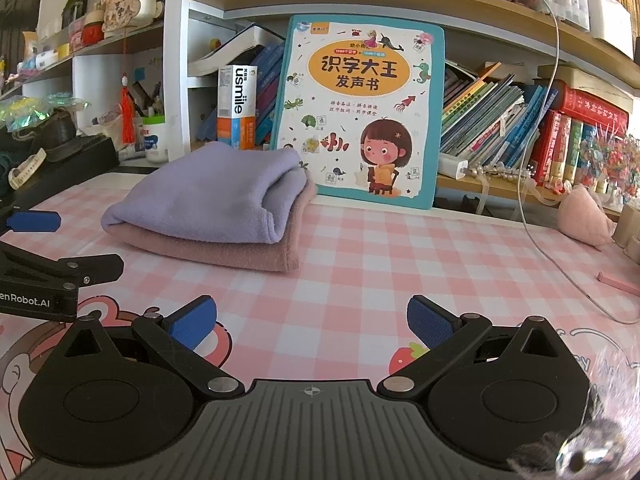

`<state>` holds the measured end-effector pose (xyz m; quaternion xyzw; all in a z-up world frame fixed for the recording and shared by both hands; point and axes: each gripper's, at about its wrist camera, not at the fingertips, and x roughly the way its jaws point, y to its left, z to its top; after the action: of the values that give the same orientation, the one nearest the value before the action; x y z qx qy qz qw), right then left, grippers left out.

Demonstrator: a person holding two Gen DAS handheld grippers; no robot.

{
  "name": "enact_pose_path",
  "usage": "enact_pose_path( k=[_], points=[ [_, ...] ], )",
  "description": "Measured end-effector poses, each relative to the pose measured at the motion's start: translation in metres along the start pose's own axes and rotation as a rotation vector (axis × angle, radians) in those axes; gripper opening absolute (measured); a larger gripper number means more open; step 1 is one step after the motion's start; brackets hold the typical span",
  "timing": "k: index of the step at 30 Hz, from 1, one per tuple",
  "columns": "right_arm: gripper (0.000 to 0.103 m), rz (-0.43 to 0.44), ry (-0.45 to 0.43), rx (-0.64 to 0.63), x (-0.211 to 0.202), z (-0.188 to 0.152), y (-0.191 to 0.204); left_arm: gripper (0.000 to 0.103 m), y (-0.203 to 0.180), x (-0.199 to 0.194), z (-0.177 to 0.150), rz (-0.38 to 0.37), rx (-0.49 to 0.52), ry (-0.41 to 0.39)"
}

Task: Fold clothes

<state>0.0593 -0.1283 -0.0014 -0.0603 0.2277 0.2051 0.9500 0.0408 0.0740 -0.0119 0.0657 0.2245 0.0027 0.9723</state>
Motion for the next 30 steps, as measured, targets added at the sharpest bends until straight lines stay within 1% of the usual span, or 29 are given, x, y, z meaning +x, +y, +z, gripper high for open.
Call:
enact_pose_path(
  k=[30],
  points=[
    [0.102, 0.001, 0.009, -0.002, 0.0015, 0.0005, 0.0014, 0.103, -0.001, 0.0001, 0.0001, 0.003, 0.002, 0.001]
  ],
)
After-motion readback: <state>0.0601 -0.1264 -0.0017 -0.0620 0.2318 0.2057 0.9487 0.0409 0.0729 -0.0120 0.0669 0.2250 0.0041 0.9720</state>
